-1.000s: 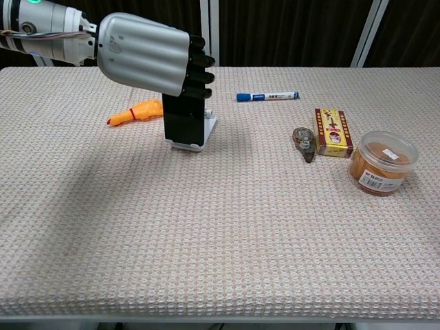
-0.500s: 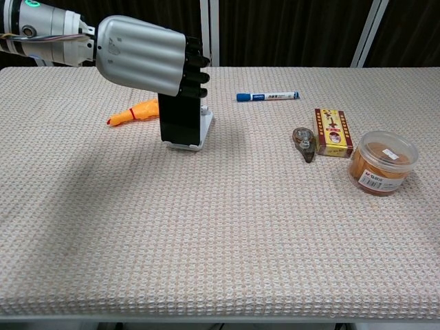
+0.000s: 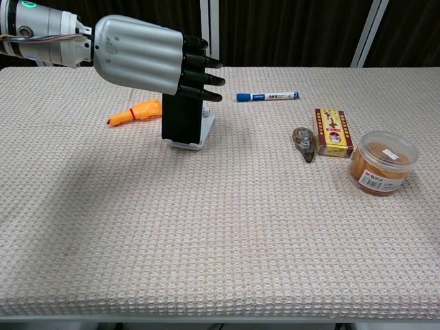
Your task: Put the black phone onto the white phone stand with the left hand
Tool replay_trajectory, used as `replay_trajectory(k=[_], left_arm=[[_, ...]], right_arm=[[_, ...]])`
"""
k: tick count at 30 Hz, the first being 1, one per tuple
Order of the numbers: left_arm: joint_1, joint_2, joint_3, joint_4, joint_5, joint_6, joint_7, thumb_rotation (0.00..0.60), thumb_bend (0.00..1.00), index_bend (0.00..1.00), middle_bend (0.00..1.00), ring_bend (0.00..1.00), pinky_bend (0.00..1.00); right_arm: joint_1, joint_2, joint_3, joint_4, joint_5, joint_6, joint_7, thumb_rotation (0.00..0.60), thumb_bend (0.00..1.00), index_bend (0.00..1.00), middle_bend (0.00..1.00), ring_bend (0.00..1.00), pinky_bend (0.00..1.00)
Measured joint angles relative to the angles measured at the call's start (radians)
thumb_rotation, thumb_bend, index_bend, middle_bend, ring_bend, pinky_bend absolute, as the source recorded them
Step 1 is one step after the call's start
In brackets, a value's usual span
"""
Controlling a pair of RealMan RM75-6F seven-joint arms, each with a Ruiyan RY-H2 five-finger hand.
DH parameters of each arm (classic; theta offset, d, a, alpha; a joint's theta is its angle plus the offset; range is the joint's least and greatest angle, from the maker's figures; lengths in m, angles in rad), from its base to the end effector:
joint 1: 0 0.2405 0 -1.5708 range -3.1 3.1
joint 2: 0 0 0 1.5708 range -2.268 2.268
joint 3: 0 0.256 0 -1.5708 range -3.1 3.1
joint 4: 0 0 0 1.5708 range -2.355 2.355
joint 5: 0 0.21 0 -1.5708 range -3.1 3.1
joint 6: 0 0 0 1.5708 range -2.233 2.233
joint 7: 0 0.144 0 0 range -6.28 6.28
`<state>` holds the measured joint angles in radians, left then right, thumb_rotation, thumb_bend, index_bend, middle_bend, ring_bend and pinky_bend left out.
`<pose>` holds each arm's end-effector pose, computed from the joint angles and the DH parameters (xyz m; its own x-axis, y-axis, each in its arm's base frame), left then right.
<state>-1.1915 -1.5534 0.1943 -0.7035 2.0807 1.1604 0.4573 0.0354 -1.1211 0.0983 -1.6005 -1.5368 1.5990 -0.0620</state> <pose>-0.0912 0.4183 0.0076 0.4742 -0.8779 0.0672 -0.6332 -0.3931 -0.6667 -0.3064 -0.1743 0.1793 0.4563 0.1402 0.8787 -0.8879 0.0072 0.4600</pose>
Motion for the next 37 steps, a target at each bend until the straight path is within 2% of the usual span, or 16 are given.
replay_trajectory(k=[6, 9, 12, 15, 16, 18, 22, 23, 26, 28, 30, 33, 37], left_arm=[[0.007, 0.014, -0.008, -0.013, -0.015, 0.015, 0.011, 0.6, 0.34, 0.0, 0.06, 0.08, 0.24], [0.029, 0.038, -0.024, -0.051, -0.04, 0.035, 0.025, 0.6, 0.28, 0.01, 0.06, 0.08, 0.24], [0.075, 0.076, -0.052, -0.13, -0.087, 0.073, 0.054, 0.6, 0.2, 0.01, 0.07, 0.08, 0.24], [0.155, 0.12, -0.087, -0.256, -0.158, 0.14, 0.095, 0.598, 0.18, 0.04, 0.08, 0.08, 0.24], [0.196, 0.138, -0.1, -0.318, -0.193, 0.173, 0.11, 0.568, 0.18, 0.05, 0.09, 0.08, 0.24], [0.268, 0.163, -0.116, -0.422, -0.247, 0.23, 0.128, 0.465, 0.18, 0.05, 0.09, 0.08, 0.24], [0.482, 0.209, -0.133, -0.674, -0.373, 0.387, 0.137, 0.285, 0.18, 0.06, 0.09, 0.08, 0.25], [0.532, 0.216, -0.132, -0.719, -0.398, 0.42, 0.132, 0.251, 0.18, 0.06, 0.09, 0.08, 0.26], [0.689, 0.231, -0.123, -0.82, -0.482, 0.513, 0.106, 0.089, 0.17, 0.06, 0.09, 0.07, 0.26], [0.781, 0.234, -0.113, -0.86, -0.535, 0.56, 0.065, 0.027, 0.17, 0.05, 0.08, 0.06, 0.25], [0.833, 0.235, -0.104, -0.877, -0.566, 0.582, 0.014, 0.001, 0.16, 0.05, 0.06, 0.04, 0.23], [0.886, 0.244, -0.084, -0.884, -0.606, 0.583, -0.091, 0.0, 0.14, 0.05, 0.02, 0.01, 0.2], [0.94, 0.274, -0.04, -0.873, -0.63, 0.522, -0.21, 0.0, 0.13, 0.05, 0.01, 0.01, 0.19]], right_arm=[[-0.002, 0.004, 0.004, -0.002, 0.001, 0.008, 0.005, 0.6, 0.38, 0.0, 0.0, 0.0, 0.0], [-0.003, 0.008, 0.006, -0.002, 0.002, 0.01, 0.011, 0.6, 0.38, 0.0, 0.0, 0.0, 0.0], [-0.003, 0.01, 0.007, 0.003, 0.006, 0.007, 0.018, 0.6, 0.38, 0.0, 0.0, 0.0, 0.0], [0.0, 0.007, 0.008, 0.013, 0.011, -0.002, 0.028, 0.6, 0.38, 0.0, 0.0, 0.0, 0.0], [0.002, 0.006, 0.008, 0.016, 0.012, -0.006, 0.031, 0.6, 0.38, 0.0, 0.0, 0.0, 0.0], [0.005, 0.001, 0.007, 0.023, 0.013, -0.013, 0.033, 0.6, 0.38, 0.0, 0.0, 0.0, 0.0], [0.008, -0.005, -0.002, 0.03, 0.014, -0.031, 0.03, 0.6, 0.37, 0.0, 0.0, 0.0, 0.0], [0.008, -0.008, -0.006, 0.034, 0.016, -0.037, 0.026, 0.6, 0.36, 0.0, 0.0, 0.0, 0.0], [0.005, -0.022, -0.013, 0.052, 0.019, -0.04, 0.008, 0.6, 0.36, 0.0, 0.0, 0.0, 0.0], [0.002, -0.034, -0.018, 0.07, 0.018, -0.038, -0.002, 0.6, 0.36, 0.0, 0.0, 0.0, 0.0], [-0.004, -0.047, -0.026, 0.092, 0.017, -0.036, -0.009, 0.6, 0.36, 0.0, 0.0, 0.0, 0.0], [-0.014, -0.06, -0.039, 0.126, 0.016, -0.034, -0.016, 0.6, 0.36, 0.0, 0.0, 0.0, 0.0], [-0.025, -0.074, -0.053, 0.155, 0.009, -0.03, -0.01, 0.6, 0.36, 0.0, 0.0, 0.0, 0.0]])
